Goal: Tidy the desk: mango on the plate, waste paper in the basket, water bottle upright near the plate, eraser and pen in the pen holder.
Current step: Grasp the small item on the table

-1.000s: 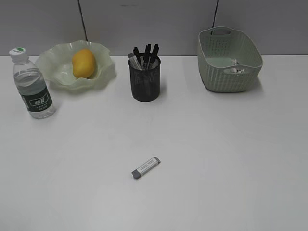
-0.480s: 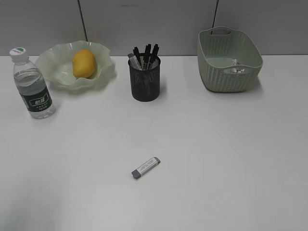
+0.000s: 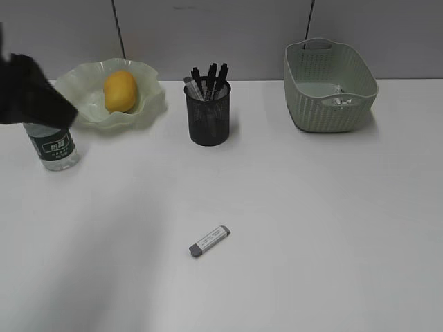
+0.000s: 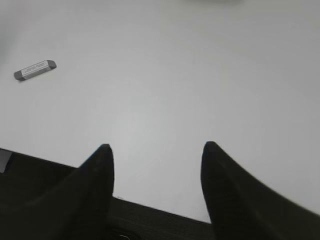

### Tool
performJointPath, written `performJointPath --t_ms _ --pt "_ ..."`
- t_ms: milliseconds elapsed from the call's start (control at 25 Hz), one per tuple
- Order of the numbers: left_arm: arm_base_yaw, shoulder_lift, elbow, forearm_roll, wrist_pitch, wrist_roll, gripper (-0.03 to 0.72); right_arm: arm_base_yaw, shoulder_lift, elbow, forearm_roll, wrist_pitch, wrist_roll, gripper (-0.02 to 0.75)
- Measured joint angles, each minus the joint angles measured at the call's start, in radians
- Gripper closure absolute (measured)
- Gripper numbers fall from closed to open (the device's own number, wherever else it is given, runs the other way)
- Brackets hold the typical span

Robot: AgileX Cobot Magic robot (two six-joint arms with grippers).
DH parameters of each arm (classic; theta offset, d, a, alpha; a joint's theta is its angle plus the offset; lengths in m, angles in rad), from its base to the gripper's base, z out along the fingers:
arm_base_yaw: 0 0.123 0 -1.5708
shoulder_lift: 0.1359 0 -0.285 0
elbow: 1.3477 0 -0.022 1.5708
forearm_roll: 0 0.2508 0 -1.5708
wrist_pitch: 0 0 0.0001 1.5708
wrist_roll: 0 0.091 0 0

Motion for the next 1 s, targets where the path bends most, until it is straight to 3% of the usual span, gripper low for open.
performJointPath --t_ms 160,320,520,1000 --pt "-0.112 0.167 -0.070 0.019 -0.011 0.002 0.241 0.000 0.000 0.000 -0.021 0.000 0.001 0.293" --pt "-0.181 0.310 -0.115 0.019 -0.016 0.003 0.227 0.000 0.000 0.002 -0.027 0.000 0.001 0.293" --pt "-0.238 0.458 -0.180 0.022 -0.018 0.003 0.188 0.000 0.000 0.008 -0.028 0.000 0.001 0.293" --pt "-0.345 0.745 -0.340 0.078 -0.019 -0.082 0.183 0.000 0.000 0.008 -0.028 -0.006 0.001 0.294"
